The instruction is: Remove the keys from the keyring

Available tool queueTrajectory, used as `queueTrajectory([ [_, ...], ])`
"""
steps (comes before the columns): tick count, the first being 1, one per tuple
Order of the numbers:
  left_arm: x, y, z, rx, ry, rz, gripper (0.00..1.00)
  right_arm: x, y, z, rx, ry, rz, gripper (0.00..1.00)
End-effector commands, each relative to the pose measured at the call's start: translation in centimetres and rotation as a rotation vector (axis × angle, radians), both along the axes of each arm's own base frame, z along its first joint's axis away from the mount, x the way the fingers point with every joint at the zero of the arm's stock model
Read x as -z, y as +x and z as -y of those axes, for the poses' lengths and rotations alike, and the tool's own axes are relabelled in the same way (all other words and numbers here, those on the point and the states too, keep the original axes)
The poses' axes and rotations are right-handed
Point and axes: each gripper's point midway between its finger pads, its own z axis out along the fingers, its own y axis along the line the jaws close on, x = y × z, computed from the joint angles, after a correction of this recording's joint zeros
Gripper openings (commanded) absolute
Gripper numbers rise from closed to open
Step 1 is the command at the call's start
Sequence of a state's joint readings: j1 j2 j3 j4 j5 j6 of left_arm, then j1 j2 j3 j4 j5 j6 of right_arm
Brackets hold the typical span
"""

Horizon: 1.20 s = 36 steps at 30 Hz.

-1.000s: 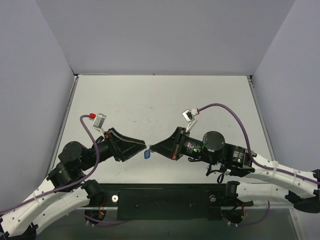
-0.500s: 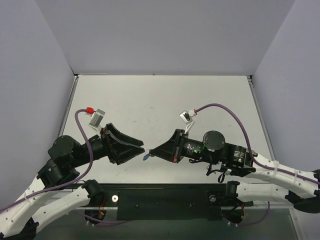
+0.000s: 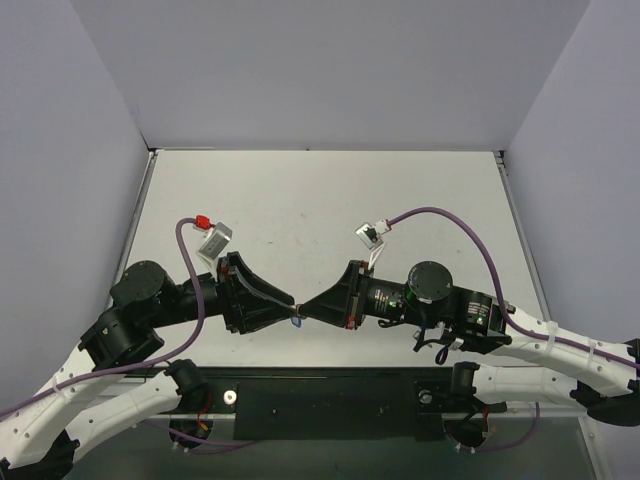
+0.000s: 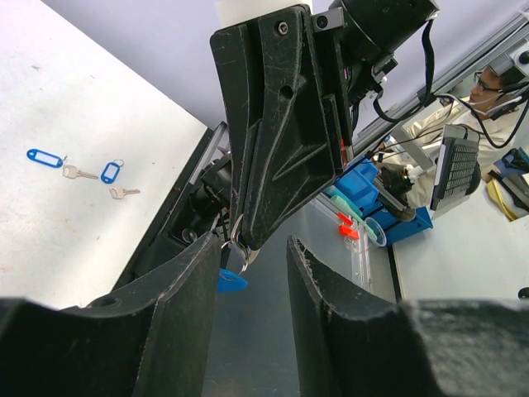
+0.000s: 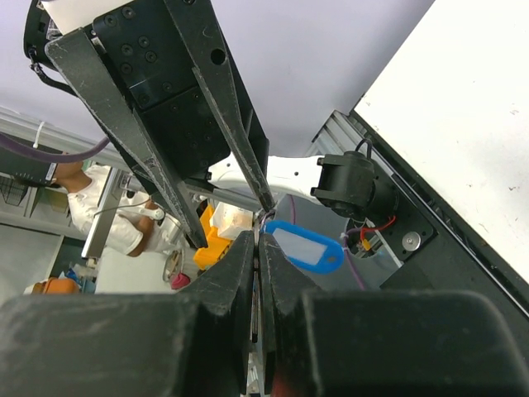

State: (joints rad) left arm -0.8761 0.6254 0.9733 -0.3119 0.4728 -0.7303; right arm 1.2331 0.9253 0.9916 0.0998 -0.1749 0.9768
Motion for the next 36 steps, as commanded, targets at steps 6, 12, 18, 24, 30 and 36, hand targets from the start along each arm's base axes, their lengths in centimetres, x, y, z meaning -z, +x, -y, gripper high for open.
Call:
queueTrajectory([
  [6, -1.3, -0.6, -0.2, 0.029, -0.028, 0.049, 0.46, -4.3, -0.8, 0.5, -0.025, 0.118, 0.055, 0.00],
  [12, -1.1, -0.2, -0.4, 0.004, -0.011, 0.059, 0.48, -4.4, -1.0, 0.7, -0.026, 0.120, 0.058, 0.00],
  [18, -1.0, -0.1, -0.3, 0.001, -0.002, 0.058, 0.53, -4.6, -1.1, 0.8, -0.026, 0.123, 0.067, 0.00],
  [24, -1.2, -0.8, -0.2, 0.037, -0.016, 0.063, 0.46, -5.0, -1.0, 1.0, -0.015, 0.124, 0.079, 0.00],
  [30, -1.8, -1.5, -0.1, 0.085, -0.043, 0.073, 0.40, -5.1, -1.0, 0.8, -0.020, 0.123, 0.078, 0.00],
  [36, -1.8, -1.5, -0.1, 0.085, -0.056, 0.077, 0.33, -4.9, -0.9, 0.8, -0.018, 0.115, 0.076, 0.00],
])
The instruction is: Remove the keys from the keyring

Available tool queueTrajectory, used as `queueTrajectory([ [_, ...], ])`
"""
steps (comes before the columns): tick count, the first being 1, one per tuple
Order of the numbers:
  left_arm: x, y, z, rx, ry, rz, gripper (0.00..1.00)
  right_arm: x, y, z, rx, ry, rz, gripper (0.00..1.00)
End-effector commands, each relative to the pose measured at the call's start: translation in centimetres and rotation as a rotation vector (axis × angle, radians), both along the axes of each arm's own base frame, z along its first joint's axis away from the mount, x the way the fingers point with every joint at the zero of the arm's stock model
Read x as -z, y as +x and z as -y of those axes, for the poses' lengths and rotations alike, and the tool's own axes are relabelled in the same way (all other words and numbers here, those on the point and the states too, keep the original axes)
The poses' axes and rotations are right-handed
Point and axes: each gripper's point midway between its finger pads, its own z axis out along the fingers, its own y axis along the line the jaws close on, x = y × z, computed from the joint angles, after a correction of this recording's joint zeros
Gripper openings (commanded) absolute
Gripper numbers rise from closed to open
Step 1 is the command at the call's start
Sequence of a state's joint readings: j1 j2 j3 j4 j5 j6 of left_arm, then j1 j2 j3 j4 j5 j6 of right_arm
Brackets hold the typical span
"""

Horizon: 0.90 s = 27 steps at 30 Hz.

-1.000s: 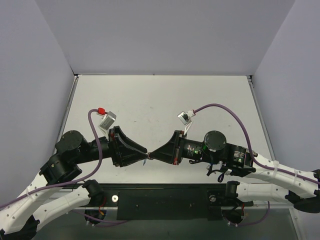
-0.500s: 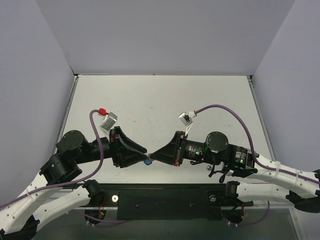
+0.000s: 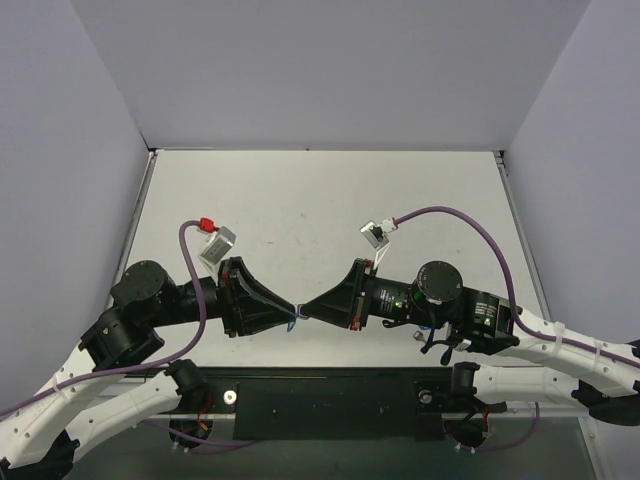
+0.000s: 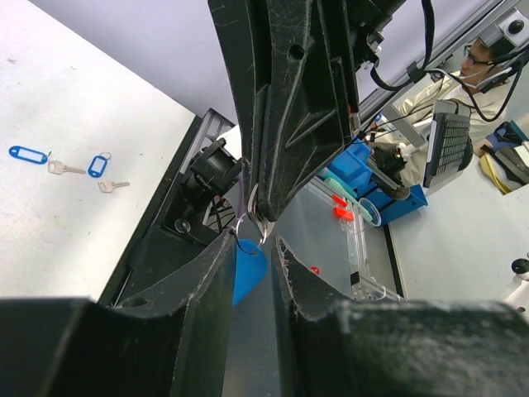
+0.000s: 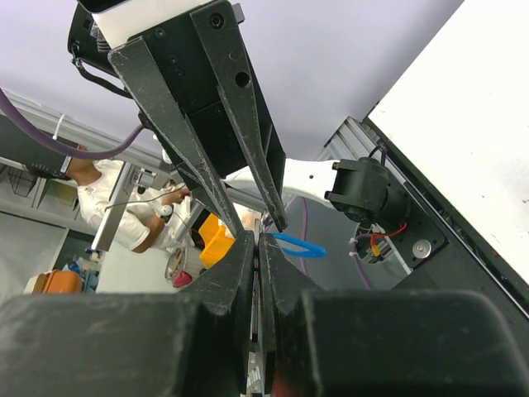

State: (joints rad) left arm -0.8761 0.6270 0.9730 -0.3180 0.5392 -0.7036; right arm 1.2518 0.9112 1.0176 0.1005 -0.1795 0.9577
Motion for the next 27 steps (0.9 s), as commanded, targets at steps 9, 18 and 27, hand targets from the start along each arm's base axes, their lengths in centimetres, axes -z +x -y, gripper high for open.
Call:
queueTrajectory([
  [9, -2.42, -0.59, -0.03, 0.031, -0.083, 0.053, 0.31, -2.95, -0.07, 0.23, 0.003, 0.070, 0.043, 0.00],
  [18, -2.32, -0.72, 0.10, 0.044, -0.084, 0.048, 0.29, -3.15, -0.12, 0.12, -0.001, 0.071, 0.045, 0.00],
  [27, -1.99, -0.32, 0.29, 0.032, -0.063, 0.043, 0.36, -3.25, -0.22, 0.08, -0.007, 0.074, 0.044, 0.00],
])
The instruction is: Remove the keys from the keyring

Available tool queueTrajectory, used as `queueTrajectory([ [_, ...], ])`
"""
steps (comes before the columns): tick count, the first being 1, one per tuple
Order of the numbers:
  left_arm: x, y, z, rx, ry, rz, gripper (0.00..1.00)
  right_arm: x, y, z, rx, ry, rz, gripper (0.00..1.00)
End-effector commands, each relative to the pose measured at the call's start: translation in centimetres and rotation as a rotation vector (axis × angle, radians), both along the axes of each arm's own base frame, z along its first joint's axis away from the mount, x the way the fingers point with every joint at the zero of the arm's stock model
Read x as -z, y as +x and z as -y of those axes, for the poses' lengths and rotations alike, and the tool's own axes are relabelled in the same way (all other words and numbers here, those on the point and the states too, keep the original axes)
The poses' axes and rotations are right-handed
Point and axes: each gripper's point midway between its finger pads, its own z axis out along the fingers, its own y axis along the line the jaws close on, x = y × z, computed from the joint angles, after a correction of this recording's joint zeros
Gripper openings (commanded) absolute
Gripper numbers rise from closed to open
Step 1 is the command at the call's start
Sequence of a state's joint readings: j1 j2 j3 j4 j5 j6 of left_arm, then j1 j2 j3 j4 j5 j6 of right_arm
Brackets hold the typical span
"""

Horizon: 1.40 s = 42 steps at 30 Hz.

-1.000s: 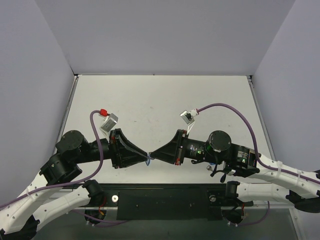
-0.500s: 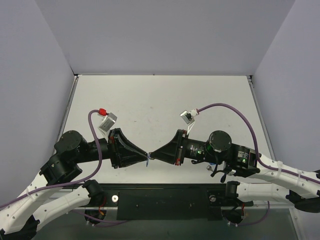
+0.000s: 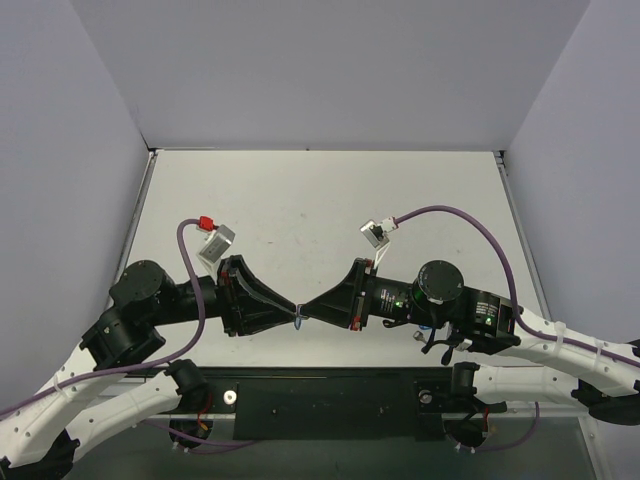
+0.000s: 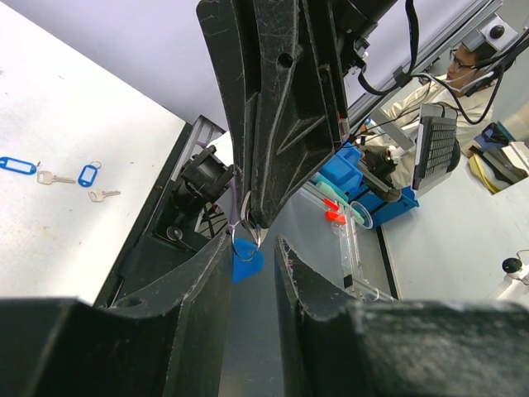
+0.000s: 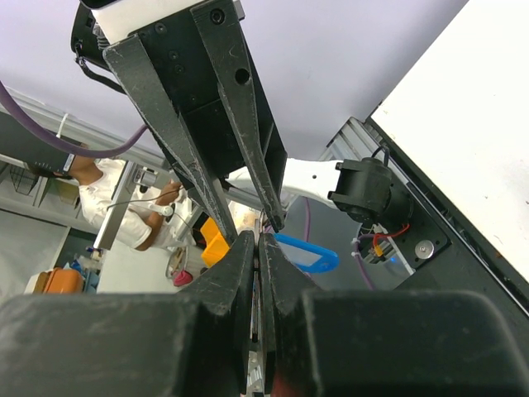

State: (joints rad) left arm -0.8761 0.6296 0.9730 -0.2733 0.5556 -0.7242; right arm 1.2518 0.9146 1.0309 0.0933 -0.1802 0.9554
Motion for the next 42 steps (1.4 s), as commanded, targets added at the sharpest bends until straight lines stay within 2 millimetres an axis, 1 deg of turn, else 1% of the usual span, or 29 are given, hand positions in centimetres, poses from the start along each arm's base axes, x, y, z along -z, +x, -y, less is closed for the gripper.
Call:
queueTrajectory([
  [1, -1.1, -0.1, 0.1, 0.014, -0.030, 0.039, 0.36, -2.8, -0.2, 0.0, -0.008, 0.070, 0.039, 0.00],
  [3, -1.1, -0.1, 0.2, 0.018, -0.031, 0.042, 0.36, -2.6, -0.2, 0.0, -0.010, 0.067, 0.038, 0.00],
  [6, -1.0, -0.3, 0.2, 0.029, -0.028, 0.039, 0.32, -2.7, -0.2, 0.0, -0.008, 0.070, 0.037, 0.00],
  [12, -1.1, -0.3, 0.2, 0.032, -0.029, 0.046, 0.28, -2.6, -0.3, 0.0, -0.011, 0.068, 0.038, 0.00],
  [15, -1.0, -0.3, 0.2, 0.032, -0.027, 0.044, 0.23, -2.5, -0.2, -0.1, -0.008, 0.066, 0.036, 0.00],
  [17, -0.8, -0.3, 0.3, 0.034, -0.025, 0.040, 0.18, -2.5, -0.1, 0.0, -0.004, 0.066, 0.036, 0.00],
  [18, -1.0, -0.4, 0.2, 0.034, -0.030, 0.041, 0.11, -2.6, -0.2, 0.1, -0.007, 0.070, 0.037, 0.00],
  [20, -0.9, -0.3, 0.3, 0.036, -0.032, 0.038, 0.00, -2.6, -0.1, 0.0, -0.003, 0.068, 0.038, 0.00],
  [23, -0.8, -0.3, 0.3, 0.035, -0.038, 0.031, 0.00, -2.6, 0.0, 0.0, 0.003, 0.068, 0.038, 0.00],
  [28, -1.1, 0.0, 0.2, 0.012, -0.068, 0.021, 0.00, -2.5, 0.3, 0.1, 0.023, 0.070, 0.038, 0.00],
  [29, -0.7, 0.2, 0.3, 0.002, -0.063, 0.011, 0.00, -2.5, 0.4, 0.0, 0.029, 0.071, 0.037, 0.00],
  [30, -1.0, 0.2, 0.3, 0.000, -0.077, 0.011, 0.00, -2.3, 0.5, 0.0, 0.035, 0.070, 0.035, 0.00],
  [31, -0.6, 0.4, 0.4, -0.006, -0.072, 0.002, 0.00, -2.3, 0.7, 0.0, 0.042, 0.071, 0.032, 0.00],
  [34, -0.5, 0.9, 0.5, -0.033, -0.095, -0.020, 0.00, -2.3, 1.0, 0.0, 0.059, 0.085, 0.027, 0.00],
  [42, -0.9, 2.0, 0.3, -0.102, -0.149, -0.065, 0.00, -2.4, 1.6, -0.1, 0.094, 0.111, 0.016, 0.00],
])
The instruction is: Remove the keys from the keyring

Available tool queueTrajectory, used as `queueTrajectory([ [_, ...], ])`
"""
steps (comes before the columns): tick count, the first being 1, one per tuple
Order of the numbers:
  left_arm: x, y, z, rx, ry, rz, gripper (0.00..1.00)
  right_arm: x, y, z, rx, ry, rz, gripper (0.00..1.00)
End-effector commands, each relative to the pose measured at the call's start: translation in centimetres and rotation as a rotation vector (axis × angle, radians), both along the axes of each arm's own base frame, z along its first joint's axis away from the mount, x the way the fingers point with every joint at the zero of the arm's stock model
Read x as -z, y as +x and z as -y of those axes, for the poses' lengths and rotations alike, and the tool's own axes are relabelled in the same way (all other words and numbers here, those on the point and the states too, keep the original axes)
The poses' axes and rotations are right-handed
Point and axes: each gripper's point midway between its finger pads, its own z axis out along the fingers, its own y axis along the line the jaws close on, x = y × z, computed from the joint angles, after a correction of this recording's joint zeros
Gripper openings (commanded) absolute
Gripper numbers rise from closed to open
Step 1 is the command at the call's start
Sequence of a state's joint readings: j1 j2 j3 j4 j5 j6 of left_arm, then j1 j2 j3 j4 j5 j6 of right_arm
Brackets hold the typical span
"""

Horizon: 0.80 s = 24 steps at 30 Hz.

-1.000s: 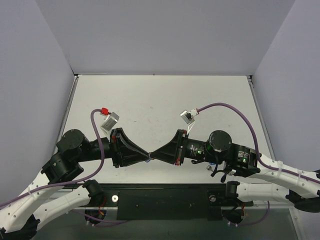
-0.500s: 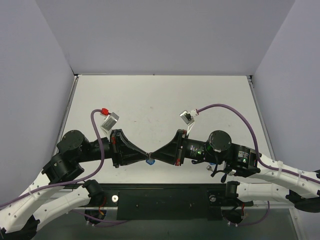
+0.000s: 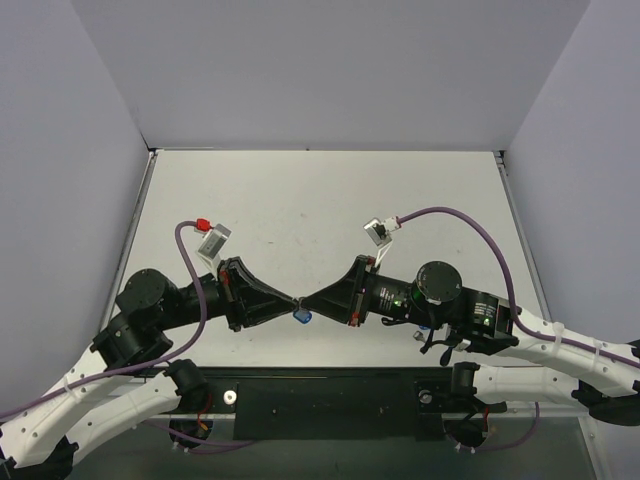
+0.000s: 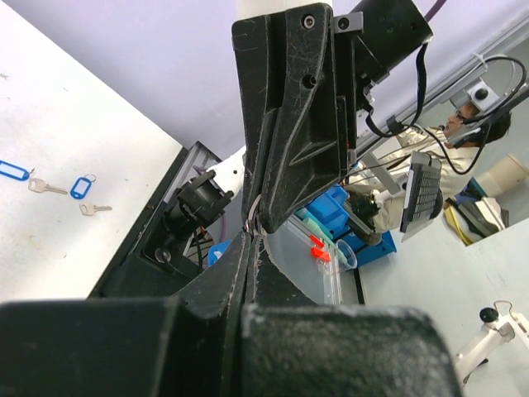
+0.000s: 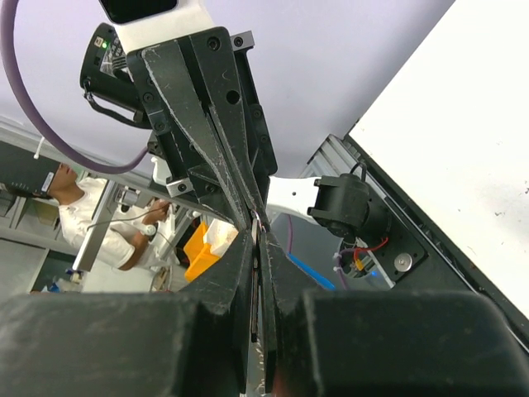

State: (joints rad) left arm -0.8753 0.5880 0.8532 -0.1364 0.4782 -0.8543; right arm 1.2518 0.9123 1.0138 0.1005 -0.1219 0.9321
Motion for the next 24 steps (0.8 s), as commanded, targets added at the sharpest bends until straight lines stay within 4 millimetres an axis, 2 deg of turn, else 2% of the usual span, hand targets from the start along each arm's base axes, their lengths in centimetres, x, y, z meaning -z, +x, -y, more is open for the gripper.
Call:
queueTrajectory([
  [1, -1.8, 0.7, -0.1, -0.044, -0.076, 0.028, 0.00, -3.0, 0.6, -0.3, 0.039, 0.129, -0.005, 0.00],
  [11, -1.3, 1.8, -0.2, -0.102, -0.102, -0.028, 0.00, -2.6, 1.1, -0.6, 0.064, 0.157, -0.024, 0.00],
  [12, -2.1, 1.7, -0.3, -0.100, -0.132, -0.010, 0.00, -2.6, 1.2, -0.6, 0.067, 0.160, -0.026, 0.00],
  [24, -0.4, 3.9, -0.4, -0.209, -0.134, -0.079, 0.00, -2.4, 1.2, -1.7, 0.067, 0.174, -0.044, 0.00],
])
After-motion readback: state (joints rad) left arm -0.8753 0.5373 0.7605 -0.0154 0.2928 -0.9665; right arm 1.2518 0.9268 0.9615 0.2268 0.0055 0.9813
